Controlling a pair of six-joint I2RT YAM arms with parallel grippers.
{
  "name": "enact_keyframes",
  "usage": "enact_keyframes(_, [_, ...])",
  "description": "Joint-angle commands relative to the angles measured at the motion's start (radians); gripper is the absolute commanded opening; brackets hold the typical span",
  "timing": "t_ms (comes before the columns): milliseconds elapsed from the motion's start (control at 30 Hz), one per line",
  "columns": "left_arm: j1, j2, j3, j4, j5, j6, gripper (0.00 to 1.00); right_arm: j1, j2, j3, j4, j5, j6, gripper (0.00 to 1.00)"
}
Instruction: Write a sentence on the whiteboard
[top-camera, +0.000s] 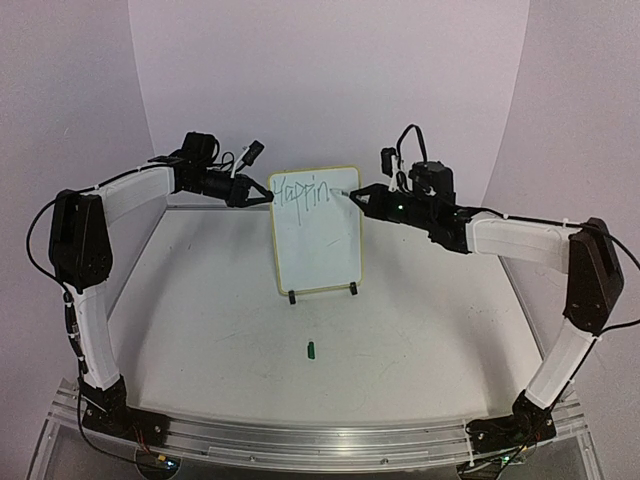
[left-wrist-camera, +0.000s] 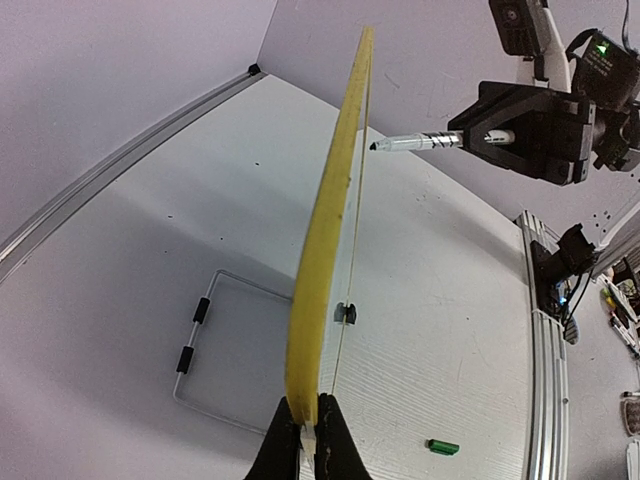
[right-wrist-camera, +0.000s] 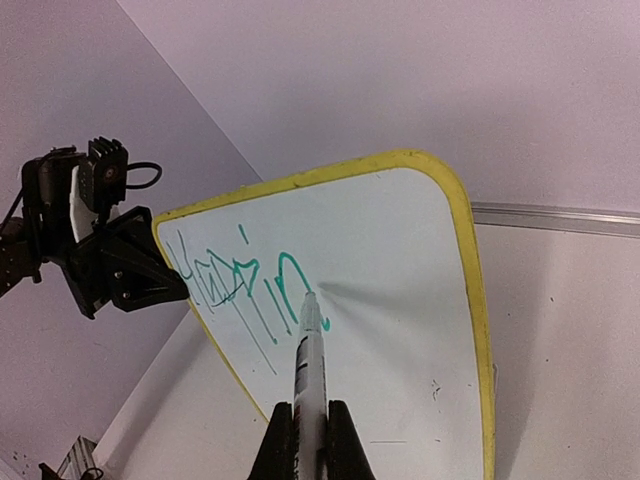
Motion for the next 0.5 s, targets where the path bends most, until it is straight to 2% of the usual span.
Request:
enact_keyframes(0, [-0.01,0.015,0.008,-0.059,-0.02,0.025,0.0,-0.005,0.029,0.049,0.028,0.014,0.005,0.0])
enact_keyframes(467, [-0.01,0.013,0.008,-0.059,-0.02,0.028,0.0,-0.011,-0.051,-0.022,0.026,0.141,-0.002,0.0])
